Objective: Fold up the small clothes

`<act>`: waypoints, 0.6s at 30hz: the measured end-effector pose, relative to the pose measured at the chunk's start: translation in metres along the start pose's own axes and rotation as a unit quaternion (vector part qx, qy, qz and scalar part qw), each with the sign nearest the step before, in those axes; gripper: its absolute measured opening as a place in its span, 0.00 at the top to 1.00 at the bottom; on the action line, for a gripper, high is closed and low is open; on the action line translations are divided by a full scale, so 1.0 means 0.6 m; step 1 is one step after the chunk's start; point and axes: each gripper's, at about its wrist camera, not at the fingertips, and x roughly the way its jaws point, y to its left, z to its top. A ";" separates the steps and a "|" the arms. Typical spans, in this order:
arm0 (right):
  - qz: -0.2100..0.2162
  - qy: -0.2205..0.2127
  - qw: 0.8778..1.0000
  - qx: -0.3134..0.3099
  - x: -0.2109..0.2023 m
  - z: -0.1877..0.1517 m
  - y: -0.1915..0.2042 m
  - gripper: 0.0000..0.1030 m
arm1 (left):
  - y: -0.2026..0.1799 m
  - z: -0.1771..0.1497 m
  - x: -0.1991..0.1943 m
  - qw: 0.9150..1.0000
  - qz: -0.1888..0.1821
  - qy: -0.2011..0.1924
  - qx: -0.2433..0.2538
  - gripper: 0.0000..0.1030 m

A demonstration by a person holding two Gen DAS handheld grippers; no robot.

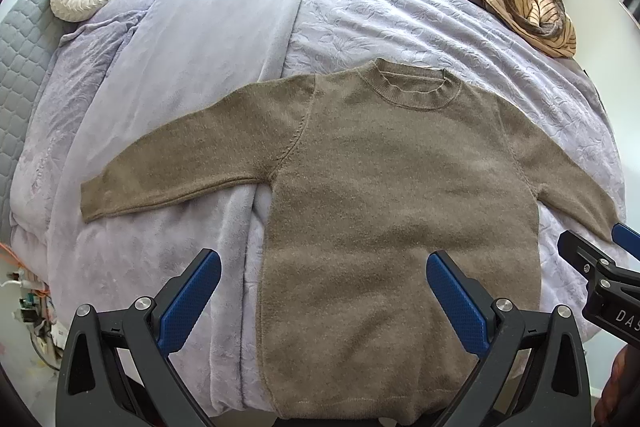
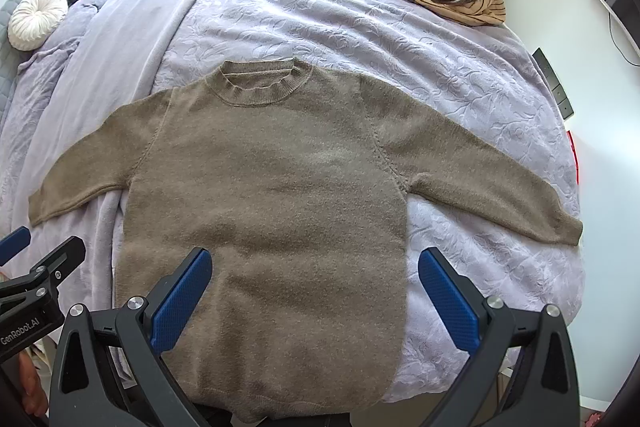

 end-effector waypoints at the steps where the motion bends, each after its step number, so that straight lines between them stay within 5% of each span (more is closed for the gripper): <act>1: 0.000 0.001 1.000 0.000 0.000 0.000 0.000 0.00 | 0.002 -0.001 0.000 1.000 -0.001 0.000 0.000 0.00; 18: 0.012 0.022 1.000 0.014 0.038 0.006 -0.007 0.00 | 0.034 -0.004 0.049 0.999 -0.019 0.023 -0.014 0.00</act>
